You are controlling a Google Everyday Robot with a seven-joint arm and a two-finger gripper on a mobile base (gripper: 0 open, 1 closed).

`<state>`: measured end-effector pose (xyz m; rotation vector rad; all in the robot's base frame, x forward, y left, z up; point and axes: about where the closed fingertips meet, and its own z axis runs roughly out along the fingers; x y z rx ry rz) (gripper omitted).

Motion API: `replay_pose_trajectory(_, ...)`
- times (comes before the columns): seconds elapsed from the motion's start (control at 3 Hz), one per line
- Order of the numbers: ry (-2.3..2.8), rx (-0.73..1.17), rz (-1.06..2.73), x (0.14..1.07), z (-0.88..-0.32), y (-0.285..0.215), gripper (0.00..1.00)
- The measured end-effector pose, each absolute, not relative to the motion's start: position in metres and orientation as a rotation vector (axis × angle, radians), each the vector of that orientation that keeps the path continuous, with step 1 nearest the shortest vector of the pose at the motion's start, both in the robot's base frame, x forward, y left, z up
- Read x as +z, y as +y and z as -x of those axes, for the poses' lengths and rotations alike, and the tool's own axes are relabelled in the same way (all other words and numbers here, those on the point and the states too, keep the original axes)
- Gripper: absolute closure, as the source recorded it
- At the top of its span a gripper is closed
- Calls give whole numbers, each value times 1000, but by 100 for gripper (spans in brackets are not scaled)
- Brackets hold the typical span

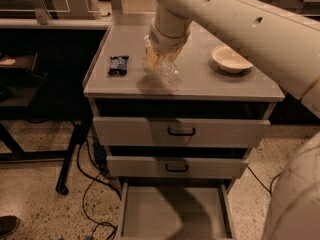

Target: Place water bottle into bottom drawer

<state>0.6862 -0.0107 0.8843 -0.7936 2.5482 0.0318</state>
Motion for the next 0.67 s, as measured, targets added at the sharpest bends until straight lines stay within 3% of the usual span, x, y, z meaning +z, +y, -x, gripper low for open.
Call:
replay_pose_trajectory(0.33,2548,32,794,884,-686,-11,100)
replay_pose_trajectory(0.67,2572,8,647,897,-651,-56,100)
